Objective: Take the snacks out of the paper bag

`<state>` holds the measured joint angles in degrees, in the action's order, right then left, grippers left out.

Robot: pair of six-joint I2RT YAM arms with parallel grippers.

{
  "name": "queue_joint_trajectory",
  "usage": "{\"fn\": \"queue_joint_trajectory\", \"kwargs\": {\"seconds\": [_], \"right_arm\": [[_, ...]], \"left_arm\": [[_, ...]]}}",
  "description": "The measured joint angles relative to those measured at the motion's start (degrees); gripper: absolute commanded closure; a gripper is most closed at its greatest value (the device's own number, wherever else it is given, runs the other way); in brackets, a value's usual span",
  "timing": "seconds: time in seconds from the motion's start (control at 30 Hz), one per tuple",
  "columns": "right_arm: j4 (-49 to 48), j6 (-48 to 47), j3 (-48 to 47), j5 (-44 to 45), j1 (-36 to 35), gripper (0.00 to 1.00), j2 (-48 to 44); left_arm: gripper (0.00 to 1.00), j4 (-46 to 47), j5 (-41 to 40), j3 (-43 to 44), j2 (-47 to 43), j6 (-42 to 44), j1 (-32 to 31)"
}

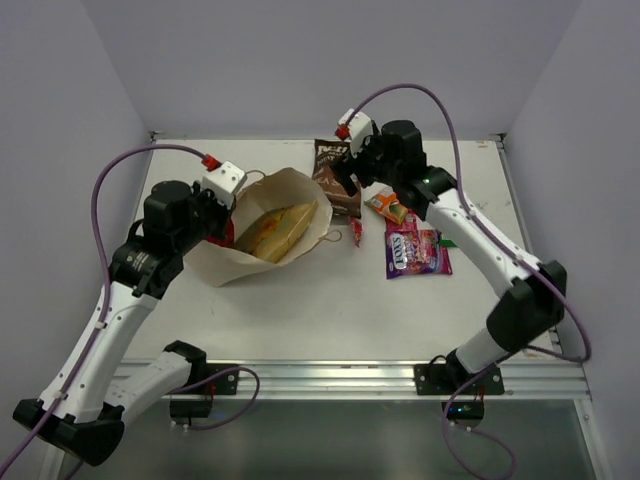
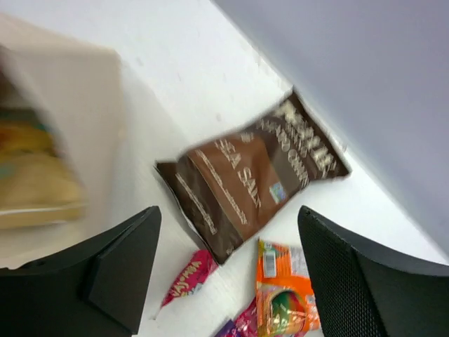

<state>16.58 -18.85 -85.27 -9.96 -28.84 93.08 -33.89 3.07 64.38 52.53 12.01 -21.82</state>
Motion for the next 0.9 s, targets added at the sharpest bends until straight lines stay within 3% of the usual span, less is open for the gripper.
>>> {"fn": "queue_joint_trajectory", "kwargs": {"seconds": [0.13, 0.3, 0.47, 0.67, 0.8, 0.9], "right_arm": [[1.51, -3.21, -0.35, -3.67, -5.7, 0.17, -13.84], [3.37, -6.99, -1.64, -8.35, -12.63, 0.16, -21.7], [3.93, -10.34, 3.21, -12.22, -17.73, 0.16, -21.62], [6.01, -10.82, 7.3, -13.31, -19.32, 0.16, -13.27], [3.89, -5.95, 8.13, -11.91, -21.11, 0.13, -9.84], [-3.85, 3.3, 10.49, -9.64, -24.2, 0.09, -9.9]], "left_arm": [[1.0, 0.04, 2.75, 0.0, -0.11, -0.44, -0.02], [1.0, -0.04, 5.46, 0.0, -0.11, -0.9, -0.02], [1.0, -0.17, 7.82, 0.02, -0.11, -0.92, -0.02], [1.0, -1.05, 10.05, 0.13, -0.15, -0.92, -0.02], [1.0, -1.11, 10.16, 0.13, -0.2, -2.03, -0.02], [1.0, -1.09, 9.46, 0.13, -0.22, -4.02, -0.02]]}}
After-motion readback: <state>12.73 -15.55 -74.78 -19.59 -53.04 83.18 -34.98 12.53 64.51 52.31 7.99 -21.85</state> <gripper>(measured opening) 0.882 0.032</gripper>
